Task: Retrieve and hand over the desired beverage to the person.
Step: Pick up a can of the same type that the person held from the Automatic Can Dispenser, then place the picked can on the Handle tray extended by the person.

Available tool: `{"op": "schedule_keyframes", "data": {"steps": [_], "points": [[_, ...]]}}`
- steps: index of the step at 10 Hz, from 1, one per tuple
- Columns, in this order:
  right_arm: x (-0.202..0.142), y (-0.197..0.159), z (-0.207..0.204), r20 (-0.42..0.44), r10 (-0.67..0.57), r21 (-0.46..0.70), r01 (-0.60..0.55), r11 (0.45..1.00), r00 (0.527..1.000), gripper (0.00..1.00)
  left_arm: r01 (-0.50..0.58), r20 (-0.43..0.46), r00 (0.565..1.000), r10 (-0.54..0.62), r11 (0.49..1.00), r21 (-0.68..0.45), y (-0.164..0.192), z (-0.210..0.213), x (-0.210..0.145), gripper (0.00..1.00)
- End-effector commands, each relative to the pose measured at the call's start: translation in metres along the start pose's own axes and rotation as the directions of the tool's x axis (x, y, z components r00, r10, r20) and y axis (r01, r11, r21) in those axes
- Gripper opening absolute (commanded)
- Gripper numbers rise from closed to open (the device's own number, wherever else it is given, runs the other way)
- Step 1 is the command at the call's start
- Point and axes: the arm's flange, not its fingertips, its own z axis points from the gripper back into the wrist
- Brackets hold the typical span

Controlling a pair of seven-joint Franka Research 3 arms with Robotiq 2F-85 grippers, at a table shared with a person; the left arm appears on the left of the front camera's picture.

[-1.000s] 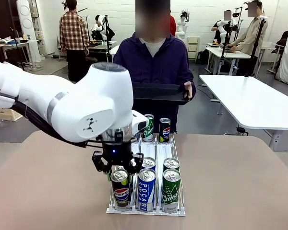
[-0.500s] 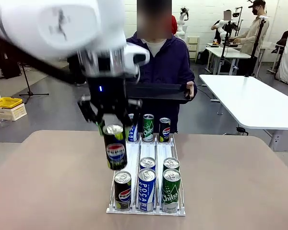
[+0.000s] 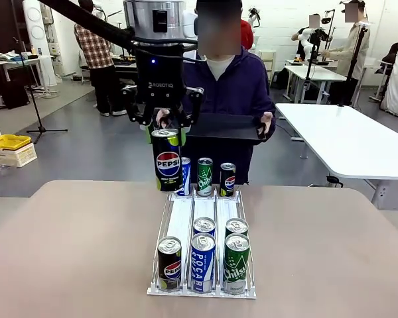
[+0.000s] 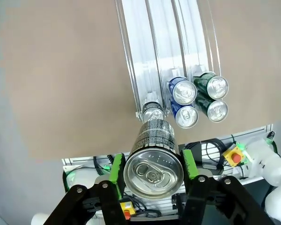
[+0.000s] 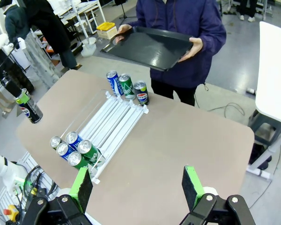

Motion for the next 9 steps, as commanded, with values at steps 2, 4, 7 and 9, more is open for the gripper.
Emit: {"op": "schedule_keyframes", "data": {"steps": [2,4,7,9], "points": [[0.0009,0.0,-0.0014,0.003,0.002,0.008,-0.002,1.0,1.0,1.0,0.0,0.0,1.0,0.0,1.0,0.0,0.0,0.0,0.0,0.06],[0.0009,0.0,-0.0014,0.003,0.002,0.008,-0.002,1.0,1.0,1.0,0.0,0.0,1.0,0.0,1.0,0.0,0.0,0.0,0.0,0.06],[0.0009,0.0,-0.0014,0.003,0.002,0.008,-0.002,1.0,1.0,1.0,0.0,0.0,1.0,0.0,1.0,0.0,0.0,0.0,0.0,0.06],[0.0009,0.0,-0.0014,0.003,0.002,0.008,-0.002,1.0,1.0,1.0,0.0,0.0,1.0,0.0,1.0,0.0,0.0,0.0,0.0,0.06]]}}
